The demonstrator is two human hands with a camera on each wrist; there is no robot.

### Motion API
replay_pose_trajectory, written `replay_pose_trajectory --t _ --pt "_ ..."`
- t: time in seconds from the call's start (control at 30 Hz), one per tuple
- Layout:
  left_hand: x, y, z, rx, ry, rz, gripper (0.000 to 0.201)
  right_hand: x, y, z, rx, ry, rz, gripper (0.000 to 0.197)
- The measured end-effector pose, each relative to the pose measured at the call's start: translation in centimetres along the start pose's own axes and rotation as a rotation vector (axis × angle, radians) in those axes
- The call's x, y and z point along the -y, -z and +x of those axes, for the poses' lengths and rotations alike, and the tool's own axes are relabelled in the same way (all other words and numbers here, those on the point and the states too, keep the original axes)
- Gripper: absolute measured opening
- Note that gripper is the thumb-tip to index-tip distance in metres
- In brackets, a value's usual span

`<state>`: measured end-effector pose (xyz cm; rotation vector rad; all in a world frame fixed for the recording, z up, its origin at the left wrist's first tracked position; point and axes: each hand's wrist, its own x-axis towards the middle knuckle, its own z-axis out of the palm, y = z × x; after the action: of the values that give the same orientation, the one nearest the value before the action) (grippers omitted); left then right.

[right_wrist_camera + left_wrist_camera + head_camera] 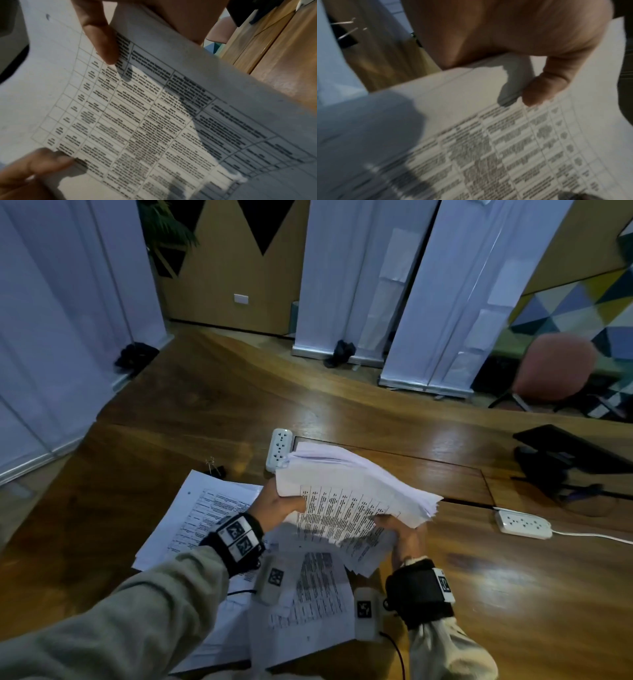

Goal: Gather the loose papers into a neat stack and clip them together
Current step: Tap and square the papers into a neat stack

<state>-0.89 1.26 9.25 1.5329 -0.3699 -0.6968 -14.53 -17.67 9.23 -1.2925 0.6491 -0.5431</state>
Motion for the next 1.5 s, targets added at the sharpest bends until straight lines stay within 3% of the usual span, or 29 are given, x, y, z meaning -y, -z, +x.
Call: replay_pose_trajectory --t 0.13,0.3,0.53,0.67,0.8,0.87,1.07,1.2,1.33,1.5 --pt "-1.0 -1.5 0.4 -0.222 -0.025 -0.184 0.027 1.7 -1.5 -0.1 -0.009 0.071 0.059 0.045" --pt "-2.0 -0.4 -0.1 -0.193 -0.185 -0.214 0.031 3.1 -1.3 -0.6 0.019 0.166 0.159 0.046" --pt "2.3 0.1 0.3 -0.193 0.023 -0.223 0.044 -1.1 -2.3 -0.6 -0.101 -0.056 0.085 0.033" --pt "1.9 -1.0 -0.2 -0.18 -0.018 -0.237 0.039 -0.5 -2.6 -1.0 -0.104 -0.055 0.114 0.038" --pt "2.1 -0.1 -0.2 -0.189 -0.085 -0.249 0.059 -0.5 -1.3 -0.9 -0.09 -0.012 0.12 0.041" --pt "3.0 -0.1 0.1 -0.225 -0.055 -0.243 0.07 -1.8 -1.2 -0.5 -0.12 -0.06 0.082 0.044" --pt "4.8 -1.5 0.7 -0.311 0.002 -0.242 0.071 -4.1 -2.3 0.3 -0.16 -0.167 0.096 0.044" --pt "5.0 -1.1 1.0 -0.314 0.013 -0.246 0.058 -4.5 -1.8 0.5 -0.154 -0.158 0.127 0.061" --pt "5.4 -1.6 0.9 -0.303 0.018 -0.121 0.059 -5.1 -1.7 0.7 -0.156 -0.164 -0.033 0.035" --pt "2.9 -0.8 0.8 -0.169 0.028 -0.032 0.015 -3.9 0.5 0.9 -0.022 -0.092 -0.094 0.034"
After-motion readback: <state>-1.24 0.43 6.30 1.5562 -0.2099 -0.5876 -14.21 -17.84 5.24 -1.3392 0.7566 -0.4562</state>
